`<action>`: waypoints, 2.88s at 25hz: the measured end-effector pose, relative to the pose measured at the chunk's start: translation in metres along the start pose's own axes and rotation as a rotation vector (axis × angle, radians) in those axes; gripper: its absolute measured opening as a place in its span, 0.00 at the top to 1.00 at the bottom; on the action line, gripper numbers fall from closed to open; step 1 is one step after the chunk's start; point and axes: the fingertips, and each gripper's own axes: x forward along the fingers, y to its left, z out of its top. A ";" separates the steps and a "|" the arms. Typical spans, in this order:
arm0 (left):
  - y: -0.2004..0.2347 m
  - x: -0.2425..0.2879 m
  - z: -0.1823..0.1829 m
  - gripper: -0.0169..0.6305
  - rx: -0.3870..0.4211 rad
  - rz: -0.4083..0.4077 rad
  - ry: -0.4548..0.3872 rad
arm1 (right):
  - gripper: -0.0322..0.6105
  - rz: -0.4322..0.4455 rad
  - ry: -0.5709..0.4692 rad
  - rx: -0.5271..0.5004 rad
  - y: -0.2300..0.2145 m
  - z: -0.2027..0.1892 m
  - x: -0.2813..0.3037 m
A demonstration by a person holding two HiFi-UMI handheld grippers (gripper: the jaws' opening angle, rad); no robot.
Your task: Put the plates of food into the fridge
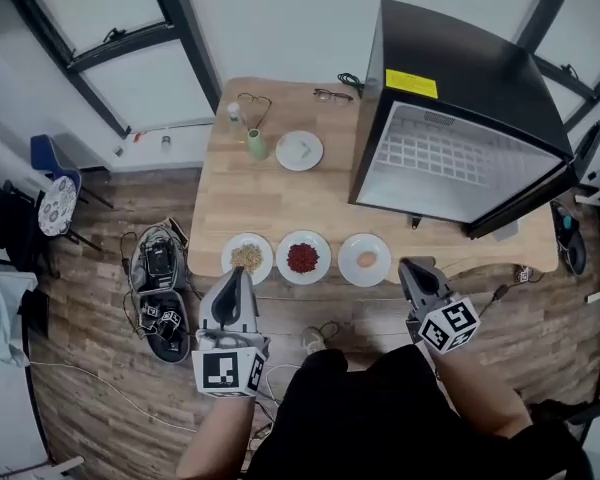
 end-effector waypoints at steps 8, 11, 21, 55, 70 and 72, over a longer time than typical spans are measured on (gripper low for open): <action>-0.012 0.050 -0.018 0.97 0.006 -0.160 0.018 | 0.92 -0.086 -0.007 0.090 -0.007 -0.023 0.002; -0.024 0.067 -0.024 0.97 0.021 -0.211 0.038 | 0.92 -0.091 -0.010 0.133 -0.005 -0.033 0.003; -0.056 0.104 -0.043 0.97 0.042 -0.252 0.058 | 0.92 -0.132 0.033 0.351 -0.022 -0.113 -0.005; -0.053 0.108 -0.062 0.97 0.082 -0.208 0.164 | 0.83 -0.115 0.127 0.990 -0.035 -0.230 0.069; -0.058 0.125 -0.041 0.97 0.067 -0.229 0.106 | 0.90 -0.088 0.005 0.979 -0.049 -0.158 0.062; -0.058 0.127 -0.037 0.97 0.076 -0.229 0.105 | 0.90 -0.085 0.006 0.961 -0.049 -0.151 0.057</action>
